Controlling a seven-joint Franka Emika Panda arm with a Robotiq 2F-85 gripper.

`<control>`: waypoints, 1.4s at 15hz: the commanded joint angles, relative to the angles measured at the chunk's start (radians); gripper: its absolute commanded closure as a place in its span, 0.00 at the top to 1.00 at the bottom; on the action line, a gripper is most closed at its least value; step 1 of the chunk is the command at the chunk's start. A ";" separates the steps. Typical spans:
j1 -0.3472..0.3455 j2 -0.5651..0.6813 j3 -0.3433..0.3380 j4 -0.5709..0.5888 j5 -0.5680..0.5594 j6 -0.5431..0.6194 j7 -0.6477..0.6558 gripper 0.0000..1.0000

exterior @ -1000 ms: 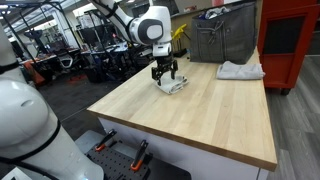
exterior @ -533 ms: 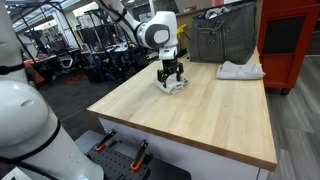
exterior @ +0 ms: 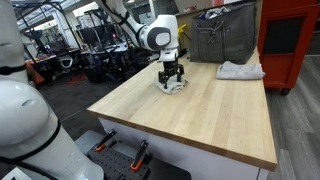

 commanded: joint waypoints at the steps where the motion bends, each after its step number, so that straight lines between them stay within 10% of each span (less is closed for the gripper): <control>1: 0.015 0.023 -0.006 0.021 0.006 0.026 0.017 0.74; 11: 0.031 0.033 -0.046 0.039 -0.090 0.051 0.024 0.04; 21: -0.094 0.121 -0.072 0.191 -0.091 -0.056 -0.302 0.06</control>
